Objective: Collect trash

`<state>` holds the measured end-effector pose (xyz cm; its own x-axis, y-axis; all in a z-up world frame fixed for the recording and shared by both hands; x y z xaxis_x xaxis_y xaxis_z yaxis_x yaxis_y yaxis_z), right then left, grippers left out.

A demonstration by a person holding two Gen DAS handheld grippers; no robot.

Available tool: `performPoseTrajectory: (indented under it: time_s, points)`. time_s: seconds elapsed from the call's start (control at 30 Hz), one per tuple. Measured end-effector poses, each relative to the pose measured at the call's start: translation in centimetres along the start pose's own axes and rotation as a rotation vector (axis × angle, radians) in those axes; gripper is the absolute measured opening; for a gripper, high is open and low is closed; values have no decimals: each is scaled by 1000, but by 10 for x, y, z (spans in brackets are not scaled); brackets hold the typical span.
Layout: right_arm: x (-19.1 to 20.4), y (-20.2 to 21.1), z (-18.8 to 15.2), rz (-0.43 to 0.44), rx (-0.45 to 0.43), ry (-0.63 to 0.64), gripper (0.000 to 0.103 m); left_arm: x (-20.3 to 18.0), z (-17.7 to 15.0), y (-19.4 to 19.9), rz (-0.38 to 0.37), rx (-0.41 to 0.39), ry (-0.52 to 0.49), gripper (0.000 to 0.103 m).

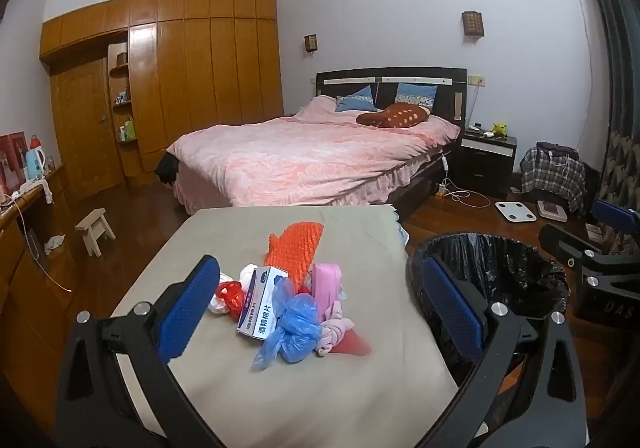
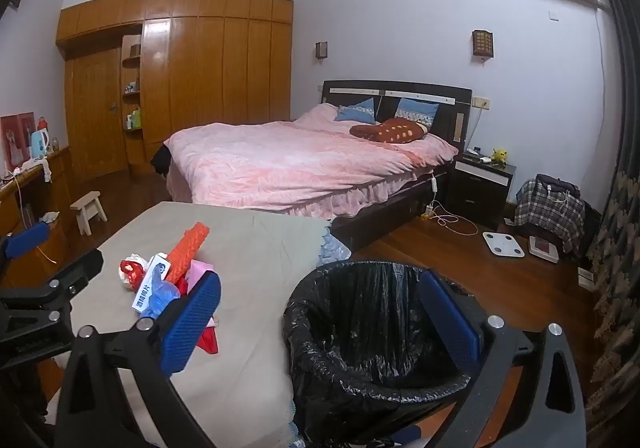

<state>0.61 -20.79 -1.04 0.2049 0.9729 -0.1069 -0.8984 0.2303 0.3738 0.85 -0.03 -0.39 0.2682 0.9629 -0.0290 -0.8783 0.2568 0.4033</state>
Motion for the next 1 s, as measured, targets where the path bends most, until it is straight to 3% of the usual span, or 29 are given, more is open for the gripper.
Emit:
performPoseTrajectory:
  time_s: [1.0]
  points:
    - [4, -2, -1, 4, 7, -1, 97, 2, -2, -1, -1, 5, 9, 98]
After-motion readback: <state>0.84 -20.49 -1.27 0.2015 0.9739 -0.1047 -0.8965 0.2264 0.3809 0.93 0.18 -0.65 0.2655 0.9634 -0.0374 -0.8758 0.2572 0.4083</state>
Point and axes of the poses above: each gripper's, at about its wrist camera, not at the fingertips, and y roughly against the way its jaws point, x to its left, z to its top, the point moved 1 cm from there along -y, roughly the way its jaws point, and after that the axes turned 15 degrees about -z, right-handed, at the moved point
